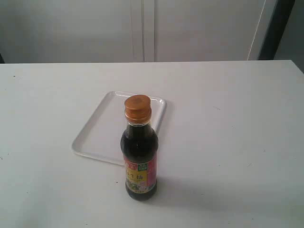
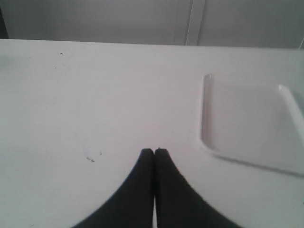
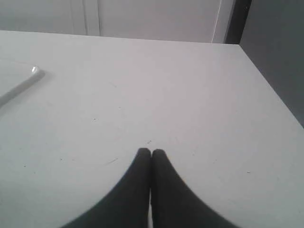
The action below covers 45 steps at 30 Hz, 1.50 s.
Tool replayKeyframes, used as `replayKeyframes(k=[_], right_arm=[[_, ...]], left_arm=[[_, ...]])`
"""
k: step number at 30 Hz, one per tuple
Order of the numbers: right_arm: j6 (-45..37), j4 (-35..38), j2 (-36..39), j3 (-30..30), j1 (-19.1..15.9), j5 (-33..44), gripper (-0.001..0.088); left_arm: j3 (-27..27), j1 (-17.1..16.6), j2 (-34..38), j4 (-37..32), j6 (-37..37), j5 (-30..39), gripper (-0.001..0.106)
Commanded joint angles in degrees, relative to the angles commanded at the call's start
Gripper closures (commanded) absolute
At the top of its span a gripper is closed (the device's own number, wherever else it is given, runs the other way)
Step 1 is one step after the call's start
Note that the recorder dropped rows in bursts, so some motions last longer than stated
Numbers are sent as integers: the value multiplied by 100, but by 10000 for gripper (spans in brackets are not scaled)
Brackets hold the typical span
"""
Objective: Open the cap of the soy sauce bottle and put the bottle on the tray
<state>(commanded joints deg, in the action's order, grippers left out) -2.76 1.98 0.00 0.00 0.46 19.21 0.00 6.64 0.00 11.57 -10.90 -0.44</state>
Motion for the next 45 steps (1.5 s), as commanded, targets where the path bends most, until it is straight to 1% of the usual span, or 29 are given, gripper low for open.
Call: replayKeyframes(k=[5, 7, 12, 15, 19, 26, 28, 31, 34, 37, 38, 42, 45], right_arm=[[0, 0, 0, 0, 0, 0, 868], [0, 0, 0, 0, 0, 0, 868], [0, 0, 0, 0, 0, 0, 868], [0, 0, 0, 0, 0, 0, 868], [0, 0, 0, 0, 0, 0, 868], [0, 0, 0, 0, 0, 0, 868], [0, 0, 0, 0, 0, 0, 868], [0, 0, 0, 0, 0, 0, 868], [0, 0, 0, 0, 0, 0, 868], [0, 0, 0, 0, 0, 0, 868], [0, 0, 0, 0, 0, 0, 868], [0, 0, 0, 0, 0, 0, 868], [0, 0, 0, 0, 0, 0, 868]], left_arm=[[0, 0, 0, 11, -411, -692, 1053], [0, 0, 0, 1, -451, -851, 1053], [-435, 0, 0, -61, -441, -937, 1053], [-715, 0, 56, -371, -429, -937, 1053], [-1047, 0, 504, -646, -429, -937, 1053], [-1727, 0, 1729, -1378, -429, -937, 1053], [-1910, 0, 1998, -1378, -542, -937, 1053], [-2136, 27, 2452, -1408, -619, -1180, 1053], [-2284, 150, 2819, -1811, -934, -1565, 1053], [-2309, 268, 3149, -2707, -1686, -2314, 1053], [-2309, 285, 3282, -3116, -1937, -2571, 1053], [-2309, 285, 3710, -4186, -2763, -3148, 1053], [-2309, 285, 3999, -5150, -3342, -3677, 1053]])
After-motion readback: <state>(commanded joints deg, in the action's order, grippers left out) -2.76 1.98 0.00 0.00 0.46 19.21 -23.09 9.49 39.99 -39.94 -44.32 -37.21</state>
